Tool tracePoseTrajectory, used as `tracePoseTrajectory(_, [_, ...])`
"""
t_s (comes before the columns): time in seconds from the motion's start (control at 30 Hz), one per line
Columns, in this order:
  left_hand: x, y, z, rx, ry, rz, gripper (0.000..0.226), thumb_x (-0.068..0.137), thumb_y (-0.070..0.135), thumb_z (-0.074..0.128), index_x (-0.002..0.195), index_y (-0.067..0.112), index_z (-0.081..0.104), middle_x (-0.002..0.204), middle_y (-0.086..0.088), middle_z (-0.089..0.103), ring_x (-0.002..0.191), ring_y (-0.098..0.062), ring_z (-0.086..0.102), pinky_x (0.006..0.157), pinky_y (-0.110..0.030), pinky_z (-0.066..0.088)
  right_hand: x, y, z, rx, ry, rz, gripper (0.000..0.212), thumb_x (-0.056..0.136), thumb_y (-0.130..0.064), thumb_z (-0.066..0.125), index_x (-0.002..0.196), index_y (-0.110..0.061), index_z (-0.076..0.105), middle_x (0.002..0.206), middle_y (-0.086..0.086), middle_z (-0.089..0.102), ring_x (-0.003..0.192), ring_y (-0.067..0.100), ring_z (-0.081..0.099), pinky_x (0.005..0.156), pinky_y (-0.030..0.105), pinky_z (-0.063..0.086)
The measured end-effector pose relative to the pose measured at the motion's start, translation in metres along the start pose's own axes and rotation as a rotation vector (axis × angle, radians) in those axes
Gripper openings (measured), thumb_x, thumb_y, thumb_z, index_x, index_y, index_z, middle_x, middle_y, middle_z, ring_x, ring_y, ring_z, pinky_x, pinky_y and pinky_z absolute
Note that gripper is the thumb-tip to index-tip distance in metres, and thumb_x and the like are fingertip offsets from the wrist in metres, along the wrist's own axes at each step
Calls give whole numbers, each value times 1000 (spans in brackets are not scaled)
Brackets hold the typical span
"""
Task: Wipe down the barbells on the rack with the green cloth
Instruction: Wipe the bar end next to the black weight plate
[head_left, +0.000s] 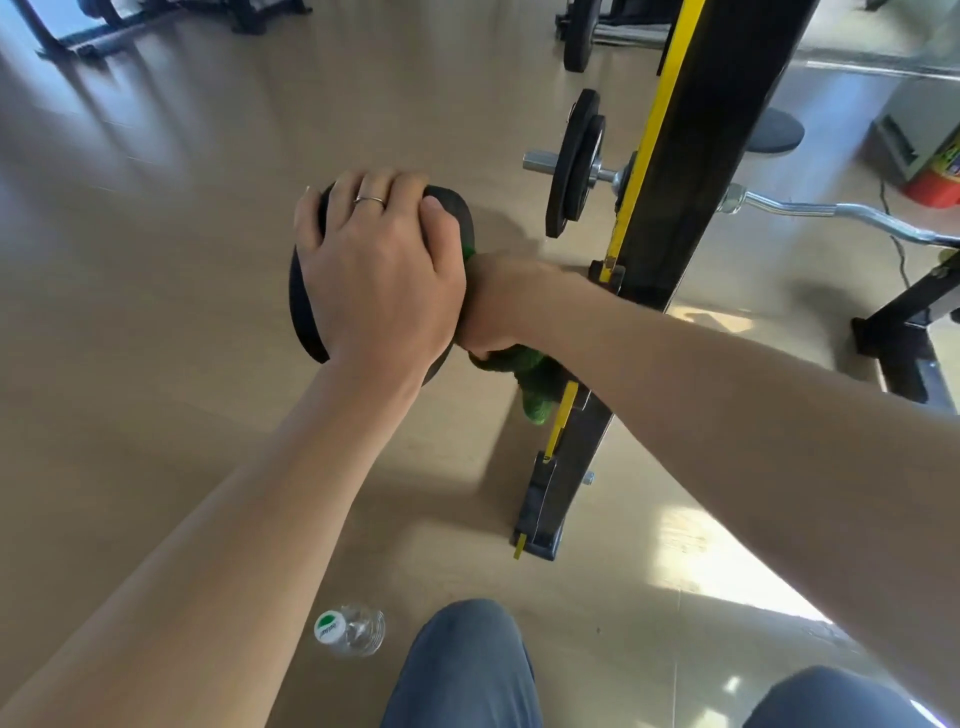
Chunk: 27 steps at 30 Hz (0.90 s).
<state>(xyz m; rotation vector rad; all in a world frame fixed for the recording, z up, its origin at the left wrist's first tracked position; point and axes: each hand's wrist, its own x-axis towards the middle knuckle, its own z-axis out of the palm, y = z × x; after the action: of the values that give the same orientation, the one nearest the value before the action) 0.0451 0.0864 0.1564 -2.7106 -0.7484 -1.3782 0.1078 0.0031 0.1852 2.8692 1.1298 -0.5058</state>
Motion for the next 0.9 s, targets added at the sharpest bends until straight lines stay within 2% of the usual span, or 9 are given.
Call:
tracePoseTrajectory(0.13, [-1, -1, -2, 3, -12, 8, 43, 100, 28, 29, 114, 18, 68, 118, 1, 68, 115, -23, 56, 110, -41, 31, 2, 11, -20, 453, -645, 54, 13, 92, -15, 65, 94, -3, 69, 83, 12, 74, 73, 23, 71, 80, 36, 59])
tracePoseTrajectory(0.2, [0, -1, -2, 8, -10, 17, 43, 100, 28, 29, 115, 18, 68, 118, 1, 68, 114, -23, 57, 110, -41, 32, 2, 11, -23, 528, -698, 65, 12, 93, -12, 62, 90, -4, 69, 75, 11, 73, 65, 22, 71, 74, 33, 59])
tracePoseTrajectory(0.27, [0, -1, -1, 7, 1, 14, 43, 100, 28, 30, 113, 17, 69, 117, 0, 69, 113, -24, 58, 109, -43, 34, 4, 9, -18, 371, -526, 12, 11, 92, -15, 64, 96, -5, 68, 79, 10, 71, 70, 23, 69, 72, 31, 57])
tracePoseTrajectory(0.33, [0, 0, 0, 6, -2, 1, 43, 100, 28, 30, 113, 17, 69, 117, 0, 69, 113, -24, 58, 110, -43, 34, -2, 5, -4, 90, -174, -43, 12, 90, -19, 66, 97, -11, 62, 85, 4, 63, 74, 22, 60, 69, 32, 52])
tracePoseTrajectory(0.43, [0, 0, 2, 24, -3, -14, 43, 100, 29, 30, 113, 17, 69, 117, 0, 68, 114, -25, 57, 111, -43, 33, -12, 0, 16, -42, 176, 40, 21, 92, -9, 55, 112, -14, 56, 94, 3, 57, 80, 22, 57, 66, 35, 44])
tracePoseTrajectory(0.53, [0, 2, 0, 34, -14, -10, 44, 99, 29, 29, 113, 18, 69, 117, 0, 69, 113, -24, 57, 110, -43, 34, -22, 7, 18, -145, 159, -14, 41, 95, -9, 55, 135, -7, 44, 118, 11, 54, 105, 30, 58, 72, 36, 44])
tracePoseTrajectory(0.63, [0, 1, -1, 46, -24, -9, 45, 100, 28, 27, 113, 17, 68, 116, -1, 68, 110, -25, 58, 109, -42, 34, -36, 25, 11, -190, 220, -184, 38, 95, -12, 59, 131, -8, 50, 107, 6, 54, 92, 22, 57, 75, 30, 47])
tracePoseTrajectory(0.77, [0, 1, 0, 43, -1, 3, 44, 100, 27, 28, 111, 17, 69, 112, -3, 69, 106, -26, 58, 107, -43, 36, -66, 48, 6, 8, 236, -296, 35, 97, -10, 51, 132, -14, 55, 123, 4, 61, 109, 19, 59, 89, 26, 44])
tracePoseTrajectory(0.9, [-1, 0, -3, 40, -38, 23, 44, 102, 28, 26, 111, 15, 67, 113, -5, 68, 108, -29, 56, 109, -44, 35, -107, 85, 26, 211, 360, -424, 50, 90, -6, 62, 137, -20, 54, 129, -2, 61, 120, 13, 53, 99, 21, 43])
